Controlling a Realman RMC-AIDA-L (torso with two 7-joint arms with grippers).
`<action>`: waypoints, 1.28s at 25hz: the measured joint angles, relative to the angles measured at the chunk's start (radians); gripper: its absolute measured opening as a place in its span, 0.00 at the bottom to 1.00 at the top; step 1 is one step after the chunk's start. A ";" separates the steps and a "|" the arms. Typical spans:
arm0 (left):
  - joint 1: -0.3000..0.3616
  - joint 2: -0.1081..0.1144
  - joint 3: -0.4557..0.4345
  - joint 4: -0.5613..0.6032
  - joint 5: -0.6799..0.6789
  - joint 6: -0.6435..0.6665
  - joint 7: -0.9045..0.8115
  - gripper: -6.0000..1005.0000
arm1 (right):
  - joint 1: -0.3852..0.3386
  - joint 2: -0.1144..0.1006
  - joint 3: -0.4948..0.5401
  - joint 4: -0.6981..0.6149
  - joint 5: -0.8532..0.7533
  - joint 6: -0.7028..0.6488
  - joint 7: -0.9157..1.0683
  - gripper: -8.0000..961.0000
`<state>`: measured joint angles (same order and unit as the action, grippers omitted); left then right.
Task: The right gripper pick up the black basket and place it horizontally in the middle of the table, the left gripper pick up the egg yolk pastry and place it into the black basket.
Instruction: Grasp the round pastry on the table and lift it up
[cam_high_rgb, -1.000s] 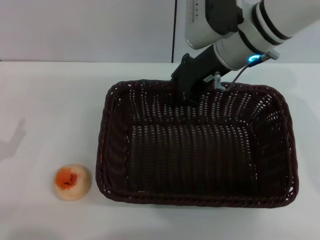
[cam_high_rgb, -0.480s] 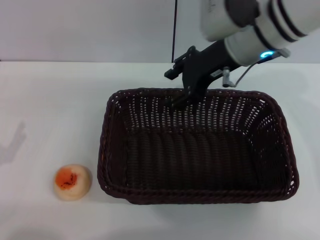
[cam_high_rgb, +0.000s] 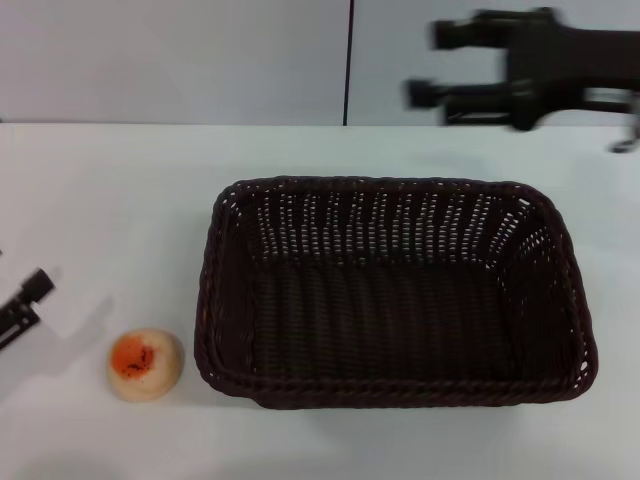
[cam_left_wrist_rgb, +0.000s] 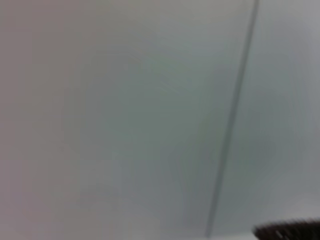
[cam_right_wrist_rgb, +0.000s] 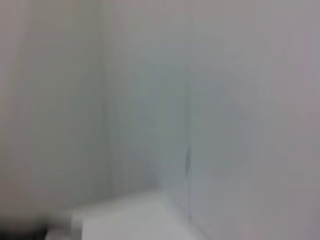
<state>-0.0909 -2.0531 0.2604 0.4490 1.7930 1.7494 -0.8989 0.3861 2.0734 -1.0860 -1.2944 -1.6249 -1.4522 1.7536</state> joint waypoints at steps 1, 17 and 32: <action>0.004 0.000 0.055 0.028 0.008 -0.009 -0.004 0.80 | -0.032 0.000 0.018 0.028 0.069 -0.015 -0.025 0.79; -0.046 -0.007 0.103 0.105 0.259 -0.079 -0.021 0.79 | -0.151 -0.007 0.388 0.479 0.255 -0.334 -0.239 0.79; -0.070 -0.012 0.176 0.030 0.261 -0.150 0.068 0.78 | -0.138 -0.019 0.428 0.543 0.263 -0.335 -0.246 0.79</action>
<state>-0.1611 -2.0650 0.4367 0.4787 2.0540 1.5993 -0.8313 0.2483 2.0541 -0.6584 -0.7515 -1.3614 -1.7867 1.5075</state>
